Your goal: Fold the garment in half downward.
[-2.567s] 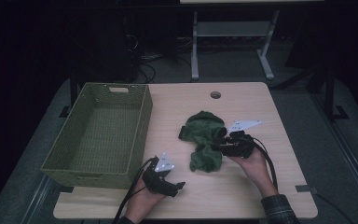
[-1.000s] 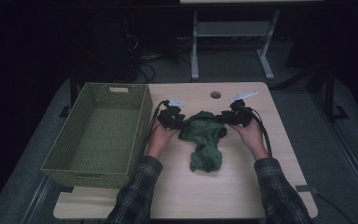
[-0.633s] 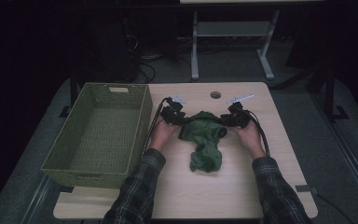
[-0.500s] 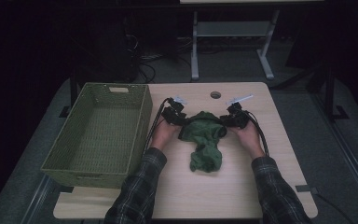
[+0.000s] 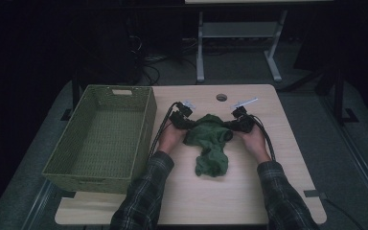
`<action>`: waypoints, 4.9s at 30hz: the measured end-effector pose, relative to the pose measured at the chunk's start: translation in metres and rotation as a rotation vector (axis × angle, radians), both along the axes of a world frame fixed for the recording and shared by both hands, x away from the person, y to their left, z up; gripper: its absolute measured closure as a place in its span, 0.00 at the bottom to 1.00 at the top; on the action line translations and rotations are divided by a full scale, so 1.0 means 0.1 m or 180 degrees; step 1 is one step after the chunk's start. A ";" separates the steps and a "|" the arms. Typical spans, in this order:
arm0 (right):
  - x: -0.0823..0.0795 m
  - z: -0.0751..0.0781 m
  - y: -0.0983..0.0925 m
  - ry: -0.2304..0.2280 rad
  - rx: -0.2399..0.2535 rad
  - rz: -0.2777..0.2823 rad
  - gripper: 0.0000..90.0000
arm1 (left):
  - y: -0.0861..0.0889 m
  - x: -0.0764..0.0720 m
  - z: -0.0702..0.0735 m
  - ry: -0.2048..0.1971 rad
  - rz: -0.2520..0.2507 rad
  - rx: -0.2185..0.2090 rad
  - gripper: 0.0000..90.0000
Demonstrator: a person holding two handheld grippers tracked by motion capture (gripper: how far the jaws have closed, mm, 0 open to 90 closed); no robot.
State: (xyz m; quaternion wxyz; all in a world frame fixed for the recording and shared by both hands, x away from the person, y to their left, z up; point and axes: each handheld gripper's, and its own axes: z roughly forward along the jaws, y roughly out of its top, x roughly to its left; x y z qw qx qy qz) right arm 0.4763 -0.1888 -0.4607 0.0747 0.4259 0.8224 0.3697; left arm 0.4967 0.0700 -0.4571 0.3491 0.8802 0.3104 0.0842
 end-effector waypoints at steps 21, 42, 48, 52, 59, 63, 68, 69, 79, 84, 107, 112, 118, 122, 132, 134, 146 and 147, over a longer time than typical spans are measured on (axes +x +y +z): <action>-0.35 0.41 -0.20 -0.0346 0.0385 0.0131 0.97 | 0.08 -0.52 0.53 -0.0452 -0.0116 -0.0338 0.96; -1.07 0.58 -0.17 -0.0647 0.0459 0.0558 0.97 | 0.20 -1.29 0.63 -0.0688 -0.0356 -0.0595 0.95; -1.29 0.56 -0.19 -0.0672 0.0492 0.0665 0.97 | 0.25 -1.49 0.58 -0.0703 -0.0443 -0.0646 0.95; -1.42 0.54 -0.21 -0.0666 0.0514 0.0723 0.97 | 0.29 -1.59 0.52 -0.0672 -0.0508 -0.0654 0.95; -1.58 0.47 -0.19 -0.0598 0.0501 0.0845 0.96 | 0.30 -1.74 0.44 -0.0707 -0.0610 -0.0591 0.95; -1.68 0.40 -0.19 -0.0550 0.0470 0.0914 0.96 | 0.32 -1.82 0.35 -0.0672 -0.0681 -0.0563 0.96; -1.77 0.31 -0.20 -0.0457 0.0431 0.0985 0.96 | 0.33 -1.91 0.21 -0.0591 -0.0748 -0.0482 0.96; -1.78 0.29 -0.19 -0.0429 0.0427 0.0983 0.96 | 0.33 -1.93 0.19 -0.0581 -0.0769 -0.0457 0.96; -1.92 0.14 -0.16 -0.0264 0.0290 0.1135 0.96 | 0.27 -2.05 -0.01 -0.0429 -0.0967 -0.0301 0.96; -1.95 0.02 -0.12 -0.0148 0.0080 0.1160 0.96 | 0.25 -2.04 -0.08 -0.0384 -0.0987 -0.0279 0.97; -2.04 0.38 -0.30 -0.0475 0.0440 0.0964 0.77 | 0.34 -2.12 0.36 -0.0523 -0.0927 -0.0452 0.75; -1.89 0.49 -0.27 -0.0559 0.0481 0.0868 0.88 | 0.24 -1.99 0.56 -0.0637 -0.0906 -0.0547 0.84; -1.69 0.36 -0.08 -0.0408 0.0346 0.0955 1.00 | 0.06 -1.79 0.44 -0.0520 -0.0888 -0.0437 0.97; -1.69 0.26 -0.02 -0.0220 0.0185 0.1055 1.00 | 0.06 -1.79 0.26 -0.0337 -0.0909 -0.0334 1.00; -1.79 0.06 0.01 0.0002 -0.0065 0.1073 1.00 | 0.12 -1.90 0.01 -0.0133 -0.0912 -0.0221 1.00; -1.79 0.02 0.00 0.0021 -0.0118 0.1056 1.00 | 0.11 -1.90 0.00 -0.0138 -0.0923 -0.0151 1.00; -1.79 0.10 -0.12 -0.0121 -0.0010 0.0917 1.00 | 0.18 -1.90 0.17 -0.0208 -0.0838 -0.0360 0.96; -1.77 0.13 -0.15 -0.0161 0.0041 0.0885 1.00 | 0.19 -1.92 0.21 -0.0225 -0.0830 -0.0393 0.96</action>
